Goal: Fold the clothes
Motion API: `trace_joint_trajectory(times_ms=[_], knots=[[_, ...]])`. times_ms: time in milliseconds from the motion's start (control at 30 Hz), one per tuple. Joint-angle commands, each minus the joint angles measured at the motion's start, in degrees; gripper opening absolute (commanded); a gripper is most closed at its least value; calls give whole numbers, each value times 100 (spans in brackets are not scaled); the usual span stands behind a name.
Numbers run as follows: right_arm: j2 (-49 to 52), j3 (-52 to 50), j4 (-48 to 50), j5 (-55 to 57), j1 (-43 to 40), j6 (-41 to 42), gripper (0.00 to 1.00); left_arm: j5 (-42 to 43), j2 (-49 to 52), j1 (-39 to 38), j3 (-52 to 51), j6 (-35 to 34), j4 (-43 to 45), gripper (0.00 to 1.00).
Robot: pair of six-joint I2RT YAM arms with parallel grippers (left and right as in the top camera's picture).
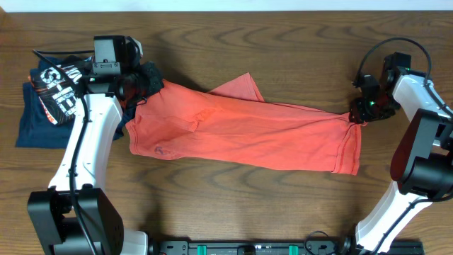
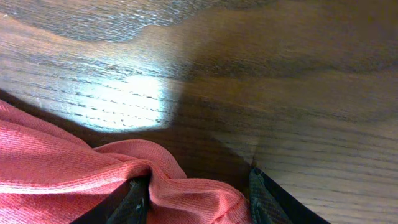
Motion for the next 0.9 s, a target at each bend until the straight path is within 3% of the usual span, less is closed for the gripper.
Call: trace_joint_trajectory(times_ms=[0,333,567,667,767,867], knots=[[-39,42,-15,280,-28,146,49,-72,-26,0,57,96,7,6],[-160,42,-356,380,-234,365,56,-72,-26,0,57,96,-22,6],[-160,39,-444,111,-332,442,50,-72,-26,0,57,96,-37,6],[-160,39,-533,109,-332,444,35,-72,-26,-2,57,96,-37,6],[-160,39,-555,120,-332,446,1,-72,-26,0,57,96,-37,6],[-173,42,-549,175,-332,638,1,-72,-26,0,57,98,-37,6]])
